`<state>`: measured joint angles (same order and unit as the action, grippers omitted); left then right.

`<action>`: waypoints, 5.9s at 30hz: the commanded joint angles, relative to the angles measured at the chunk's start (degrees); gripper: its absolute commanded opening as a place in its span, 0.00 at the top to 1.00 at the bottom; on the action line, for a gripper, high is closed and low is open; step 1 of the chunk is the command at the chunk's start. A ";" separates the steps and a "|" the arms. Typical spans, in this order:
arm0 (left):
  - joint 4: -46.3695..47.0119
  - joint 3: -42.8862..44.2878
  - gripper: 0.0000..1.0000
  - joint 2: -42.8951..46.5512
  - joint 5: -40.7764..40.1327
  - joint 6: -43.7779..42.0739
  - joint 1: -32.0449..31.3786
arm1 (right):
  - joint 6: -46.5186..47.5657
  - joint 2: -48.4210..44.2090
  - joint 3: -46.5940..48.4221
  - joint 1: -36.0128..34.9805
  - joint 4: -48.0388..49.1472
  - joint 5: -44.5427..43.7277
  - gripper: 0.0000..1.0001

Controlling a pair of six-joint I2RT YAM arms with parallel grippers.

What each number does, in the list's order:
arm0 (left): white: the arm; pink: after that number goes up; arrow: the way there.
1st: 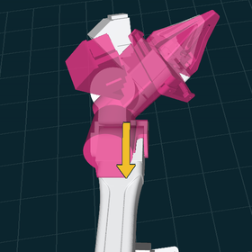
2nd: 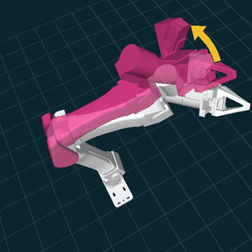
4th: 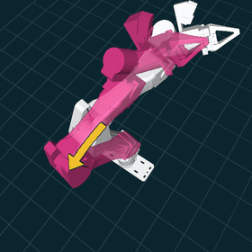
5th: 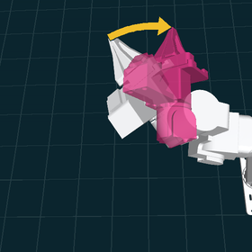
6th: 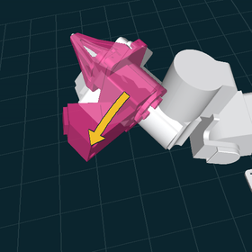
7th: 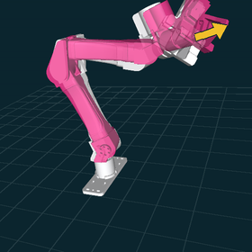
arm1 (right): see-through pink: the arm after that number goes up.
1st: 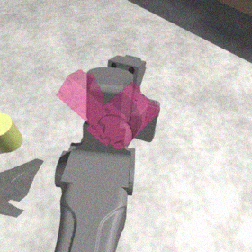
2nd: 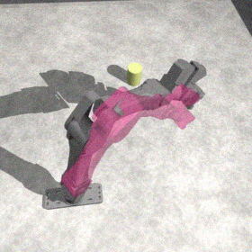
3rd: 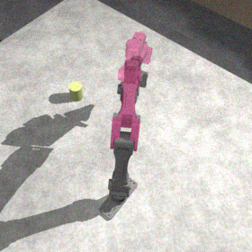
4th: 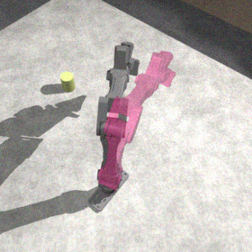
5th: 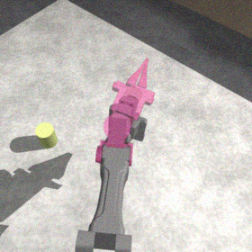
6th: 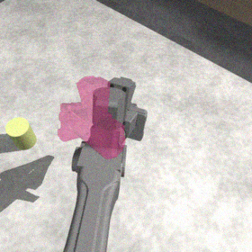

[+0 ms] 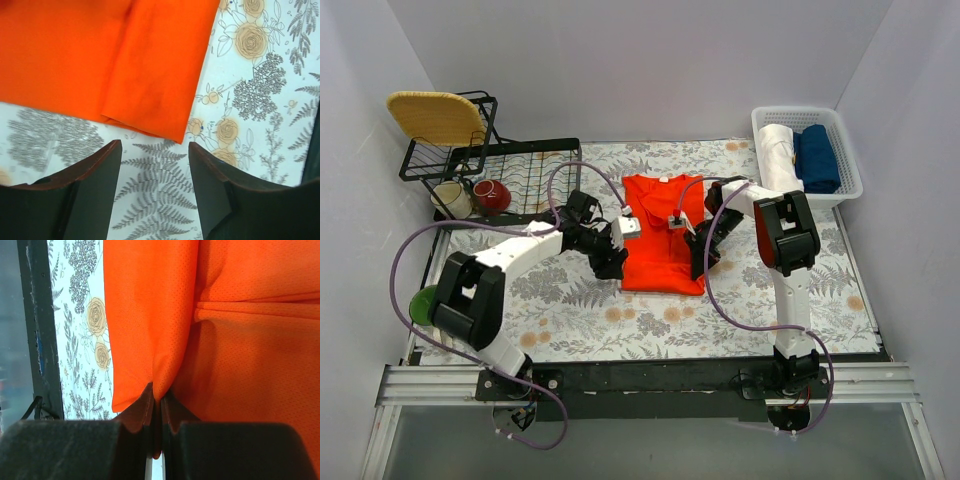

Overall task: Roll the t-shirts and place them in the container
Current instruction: Roll the T-shirt to the center of the board.

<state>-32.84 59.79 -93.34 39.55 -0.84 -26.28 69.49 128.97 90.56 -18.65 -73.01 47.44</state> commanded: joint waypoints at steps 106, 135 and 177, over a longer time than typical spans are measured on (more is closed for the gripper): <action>38.00 -21.38 0.40 5.80 -4.65 -5.66 -11.60 | -18.16 -43.89 -46.01 -12.46 64.14 -19.49 0.93; -21.04 9.29 1.00 -8.43 15.38 -9.53 -2.72 | 0.18 -37.13 -30.99 -9.30 15.74 -3.94 0.93; -9.99 7.72 0.58 -12.85 7.92 -7.95 2.82 | -0.50 7.17 4.00 -2.79 -1.87 -4.90 0.86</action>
<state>-48.21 73.69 -116.51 56.03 -8.69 -24.64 70.43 132.35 92.09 -21.80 -76.88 49.28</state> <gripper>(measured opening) 0.360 0.140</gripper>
